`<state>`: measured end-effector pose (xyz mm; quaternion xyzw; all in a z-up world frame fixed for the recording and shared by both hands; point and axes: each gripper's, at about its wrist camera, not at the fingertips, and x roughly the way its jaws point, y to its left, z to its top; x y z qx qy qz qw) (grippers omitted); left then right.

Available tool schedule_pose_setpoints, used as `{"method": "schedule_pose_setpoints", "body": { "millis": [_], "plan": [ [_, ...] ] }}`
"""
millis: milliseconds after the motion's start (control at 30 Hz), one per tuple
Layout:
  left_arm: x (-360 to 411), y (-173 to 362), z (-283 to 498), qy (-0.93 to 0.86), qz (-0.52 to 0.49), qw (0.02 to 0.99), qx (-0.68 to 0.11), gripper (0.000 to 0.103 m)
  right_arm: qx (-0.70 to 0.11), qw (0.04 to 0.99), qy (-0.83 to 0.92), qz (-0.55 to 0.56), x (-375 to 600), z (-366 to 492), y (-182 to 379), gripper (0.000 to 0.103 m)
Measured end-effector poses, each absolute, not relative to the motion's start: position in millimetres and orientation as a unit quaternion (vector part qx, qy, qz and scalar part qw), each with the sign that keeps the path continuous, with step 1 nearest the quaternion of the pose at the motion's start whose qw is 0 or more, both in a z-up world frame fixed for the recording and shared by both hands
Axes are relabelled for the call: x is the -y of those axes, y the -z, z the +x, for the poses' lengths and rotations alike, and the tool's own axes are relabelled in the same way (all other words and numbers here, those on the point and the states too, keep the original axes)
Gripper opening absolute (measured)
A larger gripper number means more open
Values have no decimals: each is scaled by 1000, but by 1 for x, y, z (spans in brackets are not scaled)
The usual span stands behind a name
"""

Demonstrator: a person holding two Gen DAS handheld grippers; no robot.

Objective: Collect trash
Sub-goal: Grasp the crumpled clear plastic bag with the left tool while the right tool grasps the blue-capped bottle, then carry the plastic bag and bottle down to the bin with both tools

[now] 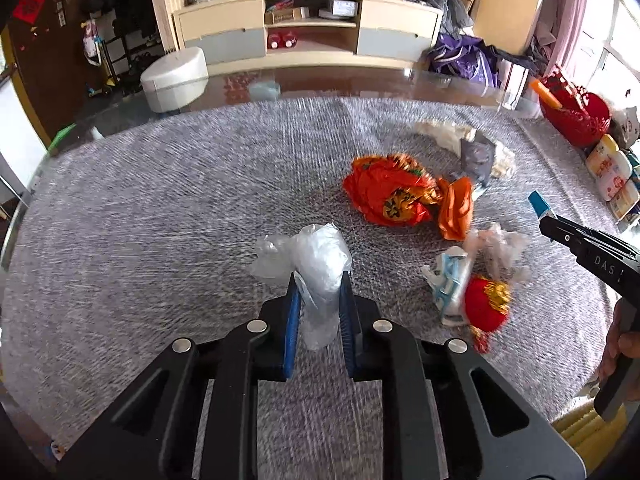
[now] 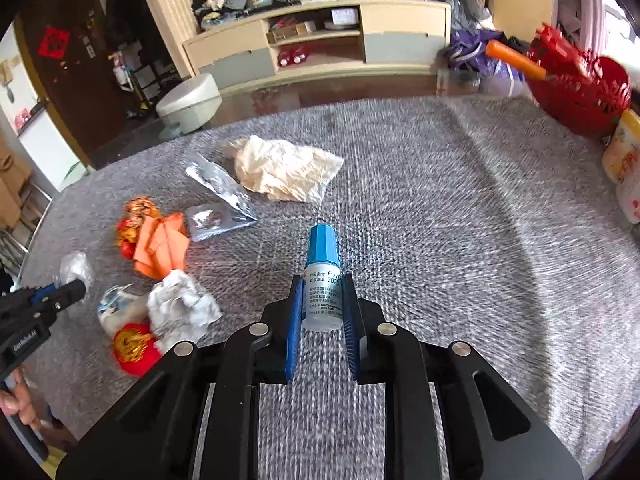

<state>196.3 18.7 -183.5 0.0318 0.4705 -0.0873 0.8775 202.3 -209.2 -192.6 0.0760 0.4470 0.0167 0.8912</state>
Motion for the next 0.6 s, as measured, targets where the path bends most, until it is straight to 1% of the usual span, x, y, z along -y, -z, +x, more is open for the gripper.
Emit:
{"method": "schedule_pose_setpoints", "body": {
  "millis": [167, 333, 600],
  "plan": [
    [-20, 153, 167, 89, 34, 890, -445, 16, -421, 903, -24, 84, 209, 173, 164, 20],
    [-16, 133, 137, 95, 38, 895, -434, 16, -409, 908, -37, 88, 208, 140, 145, 20],
    [-12, 98, 81, 103, 39, 907, -406, 16, -378, 921, -58, 70, 195, 86, 103, 20]
  ]
}}
